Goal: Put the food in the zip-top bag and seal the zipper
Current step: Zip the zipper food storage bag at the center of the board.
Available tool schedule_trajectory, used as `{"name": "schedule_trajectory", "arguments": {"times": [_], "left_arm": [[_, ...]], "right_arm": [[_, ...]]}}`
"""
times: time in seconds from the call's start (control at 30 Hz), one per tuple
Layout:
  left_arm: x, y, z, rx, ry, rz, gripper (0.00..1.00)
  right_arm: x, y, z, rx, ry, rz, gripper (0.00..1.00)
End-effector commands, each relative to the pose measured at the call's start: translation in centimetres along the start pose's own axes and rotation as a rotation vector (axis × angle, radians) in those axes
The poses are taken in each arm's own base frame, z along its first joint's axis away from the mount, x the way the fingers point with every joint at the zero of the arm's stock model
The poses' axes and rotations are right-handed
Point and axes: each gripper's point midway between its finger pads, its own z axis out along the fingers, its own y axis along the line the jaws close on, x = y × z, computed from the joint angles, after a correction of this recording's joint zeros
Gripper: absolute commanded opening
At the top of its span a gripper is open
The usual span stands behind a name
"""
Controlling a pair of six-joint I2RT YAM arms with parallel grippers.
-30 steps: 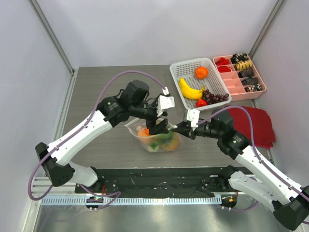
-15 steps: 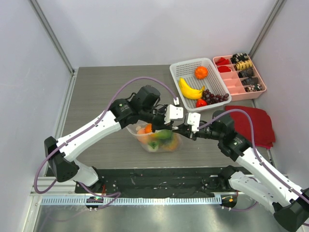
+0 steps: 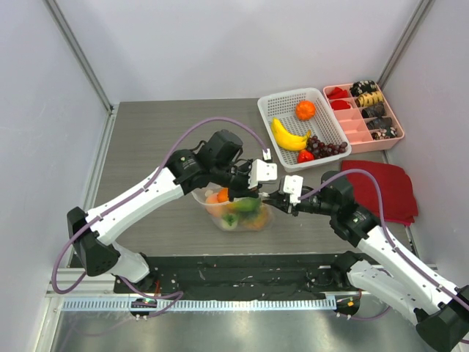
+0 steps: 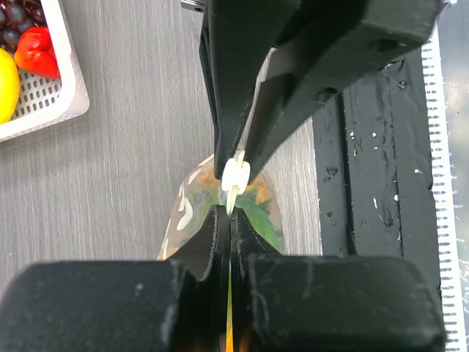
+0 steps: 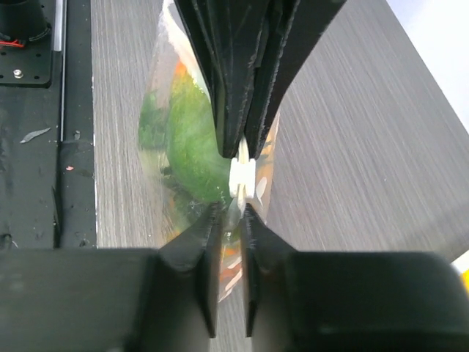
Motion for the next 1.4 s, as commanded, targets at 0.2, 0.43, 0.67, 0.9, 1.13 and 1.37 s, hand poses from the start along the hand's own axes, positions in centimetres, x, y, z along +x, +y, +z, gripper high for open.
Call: {"name": "schedule_trajectory", "arguments": {"times": [0.2, 0.43, 0.67, 0.9, 1.13, 1.37], "left_arm": [[-1.2, -0.2, -1.0, -0.003, -0.039, 0.016, 0.00], [-1.8, -0.1, -1.3, -0.016, -0.063, 0.007, 0.22], [-3.1, -0.1, -0.9, -0.034, -0.089, 0.062, 0.48], [-3.7, -0.3, 0.1, -0.017, -0.087, 0.081, 0.43], [-3.9, 0.1, 0.1, -0.035, -0.089, 0.066, 0.18], [-3.2, 0.4, -0.1, -0.069, -0.073, 0.067, 0.20]], "right_arm": [[-2.7, -1.4, 0.2, 0.051, -0.084, -0.014, 0.07], [-3.5, -1.5, -0.1, 0.063, -0.116, -0.055, 0.01], [-3.6, -1.4, -0.1, 0.056, -0.128, -0.080, 0.01], [-3.5, -1.3, -0.2, 0.059, -0.133, -0.090, 0.01], [-3.3, -1.2, -0.3, 0.064, -0.130, -0.086, 0.01], [-3.3, -1.0, -0.4, 0.059, -0.139, -0.082, 0.01]]}}
